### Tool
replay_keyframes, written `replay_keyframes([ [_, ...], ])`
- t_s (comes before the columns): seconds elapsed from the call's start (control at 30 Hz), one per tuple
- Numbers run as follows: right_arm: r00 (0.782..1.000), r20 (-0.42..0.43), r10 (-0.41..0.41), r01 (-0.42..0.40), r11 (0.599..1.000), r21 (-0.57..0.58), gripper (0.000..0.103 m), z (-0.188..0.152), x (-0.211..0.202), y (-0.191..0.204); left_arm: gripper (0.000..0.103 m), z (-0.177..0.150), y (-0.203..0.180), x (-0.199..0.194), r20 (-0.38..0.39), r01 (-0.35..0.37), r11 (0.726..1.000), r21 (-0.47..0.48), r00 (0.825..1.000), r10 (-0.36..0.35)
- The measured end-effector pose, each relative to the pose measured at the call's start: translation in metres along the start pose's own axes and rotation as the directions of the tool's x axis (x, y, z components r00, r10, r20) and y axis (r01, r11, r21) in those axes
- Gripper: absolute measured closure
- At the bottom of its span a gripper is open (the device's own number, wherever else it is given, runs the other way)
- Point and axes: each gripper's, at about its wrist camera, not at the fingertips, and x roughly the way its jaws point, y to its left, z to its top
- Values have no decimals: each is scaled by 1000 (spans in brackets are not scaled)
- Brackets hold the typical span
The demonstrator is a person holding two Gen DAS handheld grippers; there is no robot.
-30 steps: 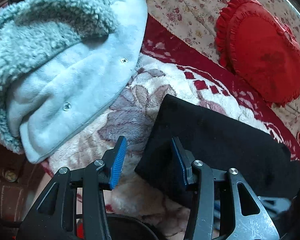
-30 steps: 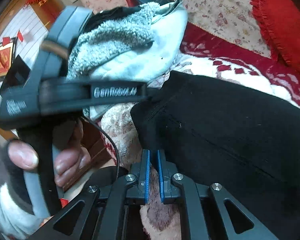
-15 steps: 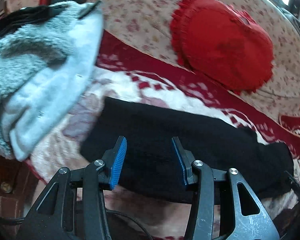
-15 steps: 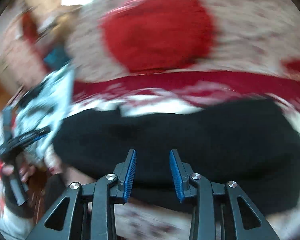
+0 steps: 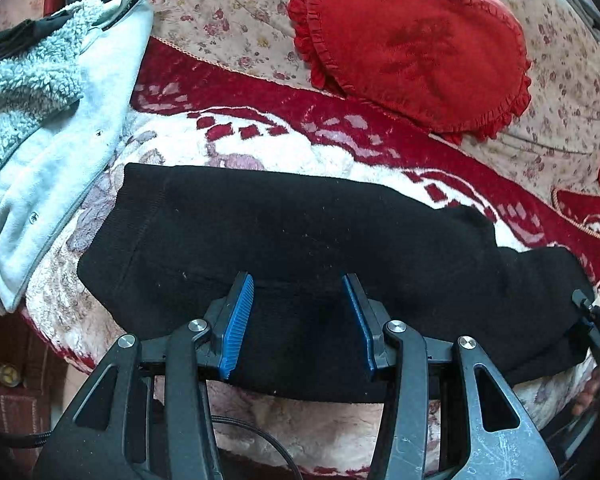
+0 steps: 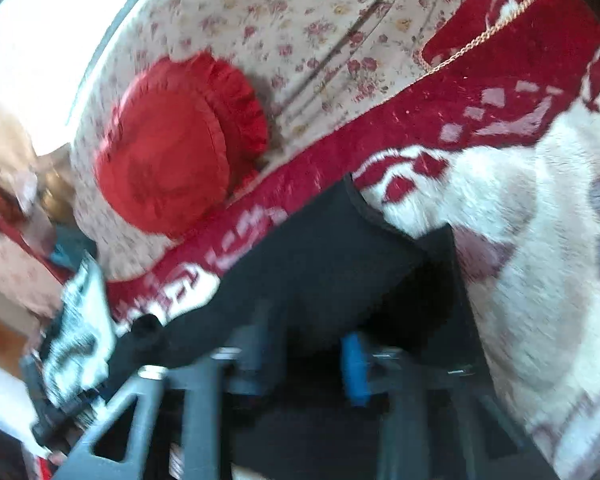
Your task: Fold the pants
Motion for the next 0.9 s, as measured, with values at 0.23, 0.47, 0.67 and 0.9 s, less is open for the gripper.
replay_keyframes([
  [0.23, 1000, 12, -24, 25, 980, -199, 98, -16, -68, 29, 59, -2, 6, -4, 6, -2, 1000, -10, 1000, 2],
  [0.47, 975, -85, -207, 184, 958, -222, 98, -46, -37, 0, 59, -8, 5, -3, 3, -18, 1000, 4, 1000, 18],
  [0.67, 962, -5, -271, 264, 941, -213, 84, -33, -72, 4, 59, -9, 6, -13, 23, -27, 1000, 9, 999, 27],
  [0.9, 993, 27, -118, 121, 948, -293, 82, -24, -82, 60, 59, -4, 6, -11, 29, -34, 999, -13, 999, 34],
])
